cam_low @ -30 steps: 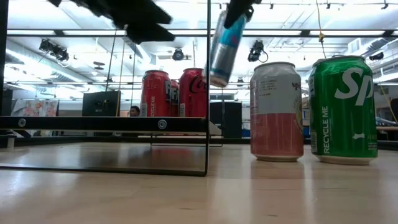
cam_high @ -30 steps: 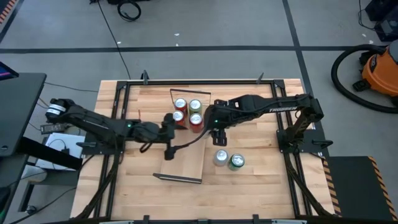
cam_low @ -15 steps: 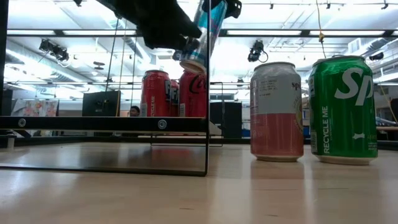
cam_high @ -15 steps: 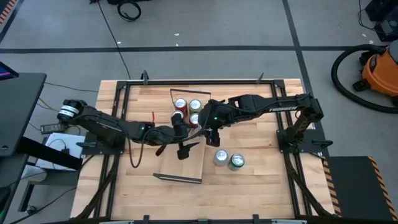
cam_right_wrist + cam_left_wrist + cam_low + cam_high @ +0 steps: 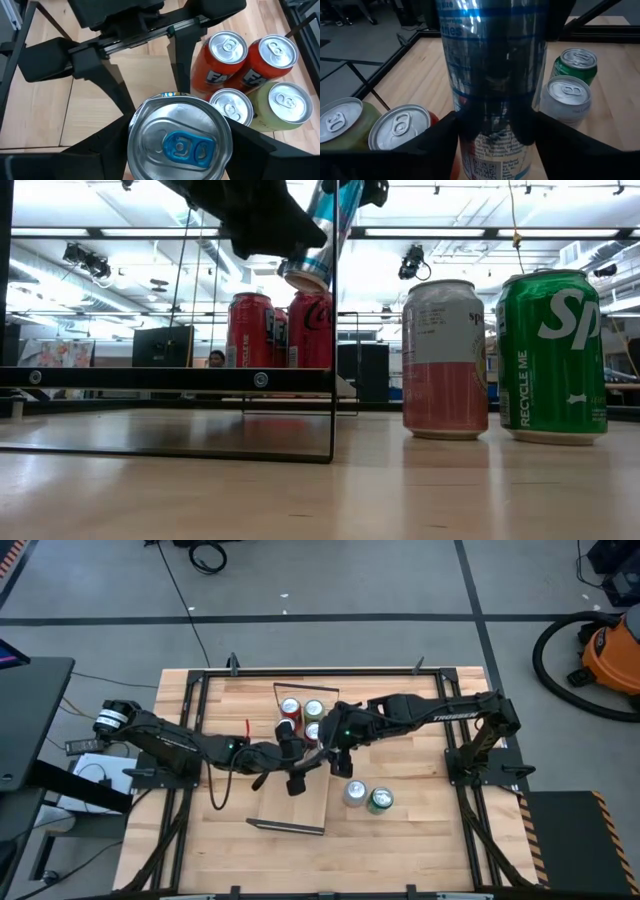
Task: Place canned beverage on shelf
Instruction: Put the blue soda can on the shelf
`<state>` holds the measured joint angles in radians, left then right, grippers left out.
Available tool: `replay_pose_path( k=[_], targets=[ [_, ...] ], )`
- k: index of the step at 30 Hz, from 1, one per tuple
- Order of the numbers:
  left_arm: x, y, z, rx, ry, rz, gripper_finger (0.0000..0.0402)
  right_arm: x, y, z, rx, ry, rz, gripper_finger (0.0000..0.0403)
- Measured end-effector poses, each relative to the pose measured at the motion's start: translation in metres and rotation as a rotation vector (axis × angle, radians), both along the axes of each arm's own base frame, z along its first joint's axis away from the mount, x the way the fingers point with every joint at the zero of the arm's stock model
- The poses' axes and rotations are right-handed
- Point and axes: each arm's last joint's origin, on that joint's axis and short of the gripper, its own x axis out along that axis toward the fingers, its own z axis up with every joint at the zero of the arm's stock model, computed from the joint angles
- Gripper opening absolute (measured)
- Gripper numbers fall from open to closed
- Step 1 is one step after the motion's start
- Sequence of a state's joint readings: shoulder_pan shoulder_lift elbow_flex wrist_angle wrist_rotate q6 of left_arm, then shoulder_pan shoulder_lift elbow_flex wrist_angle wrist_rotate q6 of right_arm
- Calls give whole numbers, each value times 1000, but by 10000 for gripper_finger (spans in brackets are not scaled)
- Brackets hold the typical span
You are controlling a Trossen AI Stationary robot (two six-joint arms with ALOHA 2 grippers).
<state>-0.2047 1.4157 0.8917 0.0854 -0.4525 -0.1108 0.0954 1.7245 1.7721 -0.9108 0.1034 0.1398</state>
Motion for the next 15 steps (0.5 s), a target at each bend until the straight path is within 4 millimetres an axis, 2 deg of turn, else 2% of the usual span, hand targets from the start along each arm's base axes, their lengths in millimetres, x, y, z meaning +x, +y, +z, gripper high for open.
replay_pose_path(
  k=[3,8,15],
  targets=[
    [0,0,0,0,3,0,217,0,2,0,-1,0,5,266],
    [0,0,0,5,5,-3,218,0,5,0,-3,-3,12,268],
    [-1,-1,-2,19,25,-12,219,-3,6,4,8,-15,27,312]
  ],
)
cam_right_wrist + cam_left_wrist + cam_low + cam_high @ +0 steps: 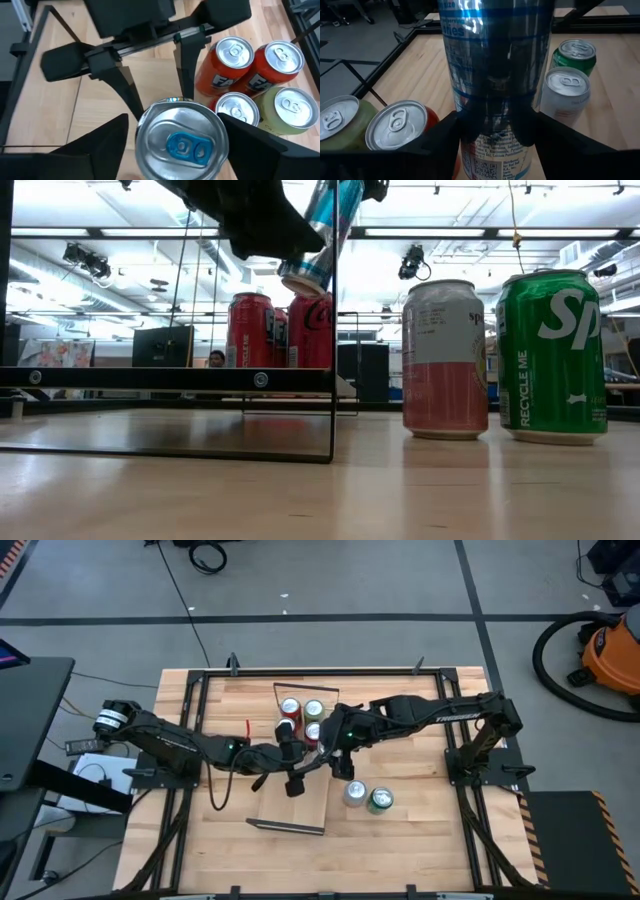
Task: Place canned beverage on shelf
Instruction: Put the blue soda can on the shelf
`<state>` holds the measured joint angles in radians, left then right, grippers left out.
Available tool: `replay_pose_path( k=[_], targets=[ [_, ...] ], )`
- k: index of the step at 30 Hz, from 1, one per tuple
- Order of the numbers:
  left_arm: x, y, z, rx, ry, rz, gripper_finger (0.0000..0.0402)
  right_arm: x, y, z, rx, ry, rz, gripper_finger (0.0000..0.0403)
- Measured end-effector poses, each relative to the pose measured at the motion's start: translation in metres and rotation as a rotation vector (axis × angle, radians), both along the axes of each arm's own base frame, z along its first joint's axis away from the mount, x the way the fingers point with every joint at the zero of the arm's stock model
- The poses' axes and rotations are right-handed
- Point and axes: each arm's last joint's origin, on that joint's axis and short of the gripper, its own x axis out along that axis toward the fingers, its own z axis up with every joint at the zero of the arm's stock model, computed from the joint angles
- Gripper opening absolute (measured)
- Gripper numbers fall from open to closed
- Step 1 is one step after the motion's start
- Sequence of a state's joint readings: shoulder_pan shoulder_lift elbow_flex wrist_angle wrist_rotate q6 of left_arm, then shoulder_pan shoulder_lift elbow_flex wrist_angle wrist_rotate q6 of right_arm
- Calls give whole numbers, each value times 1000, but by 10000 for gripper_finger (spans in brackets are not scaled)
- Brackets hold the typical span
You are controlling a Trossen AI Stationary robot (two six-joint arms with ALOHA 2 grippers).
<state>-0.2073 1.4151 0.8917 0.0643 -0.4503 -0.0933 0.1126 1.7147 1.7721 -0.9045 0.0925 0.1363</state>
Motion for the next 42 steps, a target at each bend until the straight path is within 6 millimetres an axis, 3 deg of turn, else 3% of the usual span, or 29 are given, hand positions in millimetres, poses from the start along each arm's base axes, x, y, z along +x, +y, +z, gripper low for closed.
replay_pose_path(
  k=[6,15,19,25,34,42],
  targets=[
    [0,0,-1,-2,7,5,220,-17,-2,21,5,-60,-10,347],
    [-2,-4,-2,-6,20,-6,220,-54,-3,46,-88,-125,-101,351],
    [-4,-11,-5,-2,10,-18,220,-66,-1,39,-120,-121,-139,352],
    [-14,-13,-30,-1,-20,-28,220,-73,2,17,-93,-141,-154,352],
    [-24,-10,-50,11,-58,-36,220,-71,8,-20,-74,-186,-152,352],
    [-41,-7,-57,4,-128,-43,220,-70,13,-36,-104,-184,-156,352]
  ],
)
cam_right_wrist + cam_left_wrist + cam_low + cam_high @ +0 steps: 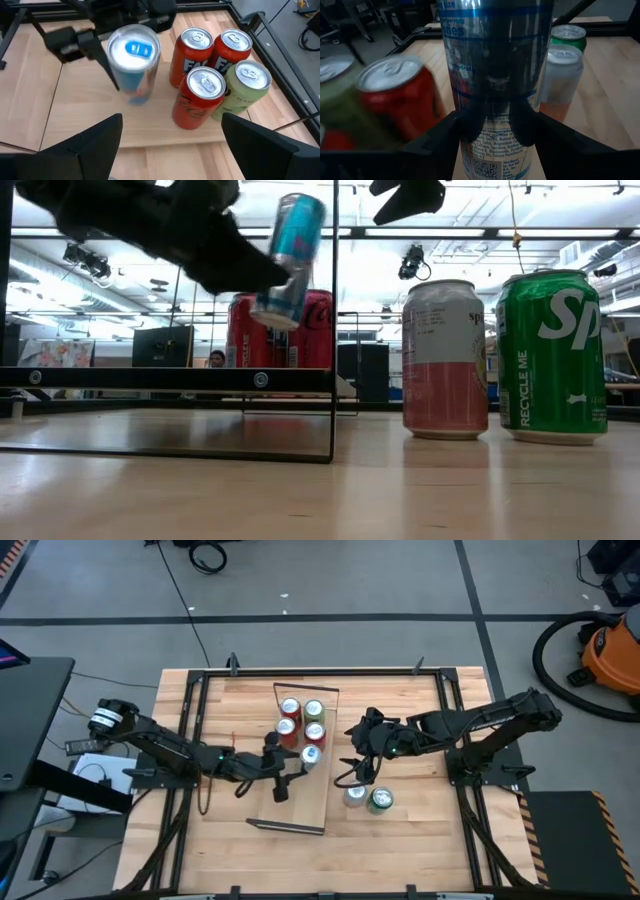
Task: Place canned beverage on shelf
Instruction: Put the blue soda can on the shelf
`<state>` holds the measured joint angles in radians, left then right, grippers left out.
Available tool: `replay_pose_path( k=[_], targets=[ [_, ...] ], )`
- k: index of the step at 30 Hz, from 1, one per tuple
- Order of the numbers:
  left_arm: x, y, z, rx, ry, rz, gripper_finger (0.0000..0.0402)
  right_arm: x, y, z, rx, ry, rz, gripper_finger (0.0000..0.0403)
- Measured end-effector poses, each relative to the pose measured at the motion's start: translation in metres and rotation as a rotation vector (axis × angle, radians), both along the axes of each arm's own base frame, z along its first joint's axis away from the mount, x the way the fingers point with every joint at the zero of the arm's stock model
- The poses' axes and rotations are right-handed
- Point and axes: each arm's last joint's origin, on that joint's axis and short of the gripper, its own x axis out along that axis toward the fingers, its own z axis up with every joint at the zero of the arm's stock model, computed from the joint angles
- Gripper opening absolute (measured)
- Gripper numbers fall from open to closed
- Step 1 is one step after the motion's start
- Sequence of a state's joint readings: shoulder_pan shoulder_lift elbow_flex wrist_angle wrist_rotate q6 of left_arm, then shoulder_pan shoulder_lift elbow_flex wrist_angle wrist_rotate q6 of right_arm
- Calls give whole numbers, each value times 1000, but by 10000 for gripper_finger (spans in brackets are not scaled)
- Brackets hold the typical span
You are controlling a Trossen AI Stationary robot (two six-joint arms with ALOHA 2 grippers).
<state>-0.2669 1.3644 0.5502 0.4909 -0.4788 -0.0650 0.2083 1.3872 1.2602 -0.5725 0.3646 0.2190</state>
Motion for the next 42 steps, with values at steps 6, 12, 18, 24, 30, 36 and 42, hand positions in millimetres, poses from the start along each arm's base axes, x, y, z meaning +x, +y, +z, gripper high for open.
replay_pose_path(
  k=[6,12,18,24,30,36,42],
  targets=[
    [-23,0,0,-19,-78,-28,220,-2,9,-4,-31,-16,-38,352],
    [-42,4,-10,-38,-138,-16,220,-3,18,-4,-49,-44,-44,352],
    [-55,8,-23,-46,-178,-16,220,-5,23,-4,-65,-51,-51,352],
    [-70,13,-35,-44,-220,13,220,-6,26,-3,-87,-60,-69,352],
    [-80,17,-43,-1,-227,14,220,-7,30,-2,-99,-81,-77,352],
    [-87,21,-51,14,-211,29,220,-6,31,-1,-96,-87,-76,352],
    [-87,20,-51,26,-209,8,220,-6,31,-1,-95,-94,-74,352]
  ],
)
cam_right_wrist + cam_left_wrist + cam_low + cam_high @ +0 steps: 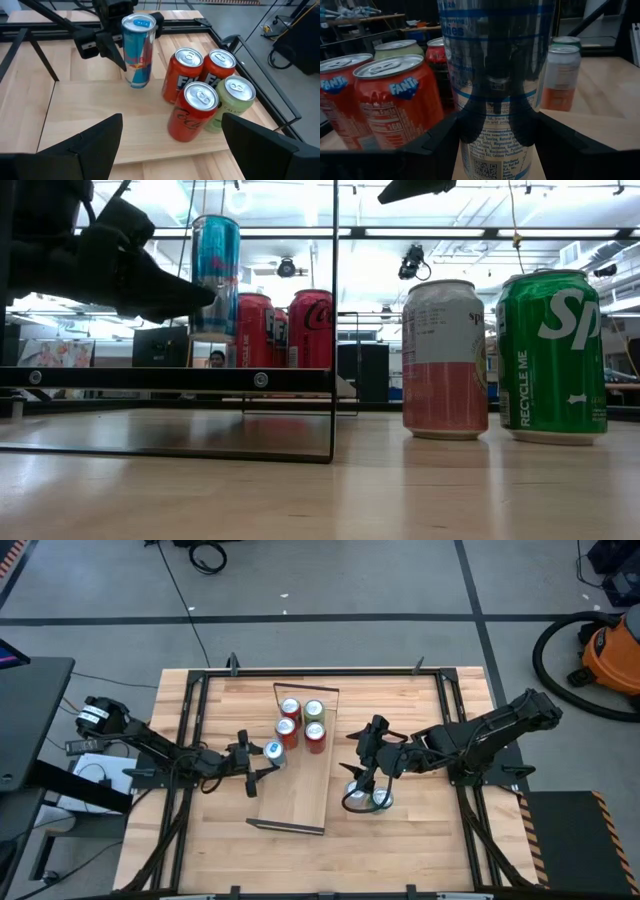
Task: Place canned beverage on shelf
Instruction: Put the blue soda can on the shelf
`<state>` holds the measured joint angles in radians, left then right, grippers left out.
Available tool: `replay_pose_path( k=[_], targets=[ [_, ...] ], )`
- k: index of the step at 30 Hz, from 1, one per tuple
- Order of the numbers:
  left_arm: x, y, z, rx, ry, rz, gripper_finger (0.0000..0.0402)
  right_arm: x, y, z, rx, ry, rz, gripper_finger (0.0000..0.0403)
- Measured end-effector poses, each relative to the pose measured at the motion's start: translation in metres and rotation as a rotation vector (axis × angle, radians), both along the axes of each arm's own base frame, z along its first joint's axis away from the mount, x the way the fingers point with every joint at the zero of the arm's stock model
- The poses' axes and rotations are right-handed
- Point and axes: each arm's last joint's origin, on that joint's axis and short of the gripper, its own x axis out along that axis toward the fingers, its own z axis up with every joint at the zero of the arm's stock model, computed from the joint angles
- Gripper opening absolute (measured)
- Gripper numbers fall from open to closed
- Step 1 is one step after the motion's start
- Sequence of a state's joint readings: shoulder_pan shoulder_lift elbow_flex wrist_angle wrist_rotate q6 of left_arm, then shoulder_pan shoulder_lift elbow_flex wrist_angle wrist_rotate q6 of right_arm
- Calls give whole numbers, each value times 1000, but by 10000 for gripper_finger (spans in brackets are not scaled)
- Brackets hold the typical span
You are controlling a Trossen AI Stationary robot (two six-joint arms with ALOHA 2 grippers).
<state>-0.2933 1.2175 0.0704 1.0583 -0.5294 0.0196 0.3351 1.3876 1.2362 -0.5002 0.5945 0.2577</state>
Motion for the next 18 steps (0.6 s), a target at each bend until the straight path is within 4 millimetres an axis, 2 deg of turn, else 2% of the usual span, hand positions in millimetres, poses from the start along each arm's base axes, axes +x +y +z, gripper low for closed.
replay_pose_path(
  k=[8,18],
  targets=[
    [0,8,-10,-25,86,52,220,1,0,0,-9,-3,7,352],
    [2,11,-14,-74,101,73,220,1,0,0,-11,3,19,352]
  ],
)
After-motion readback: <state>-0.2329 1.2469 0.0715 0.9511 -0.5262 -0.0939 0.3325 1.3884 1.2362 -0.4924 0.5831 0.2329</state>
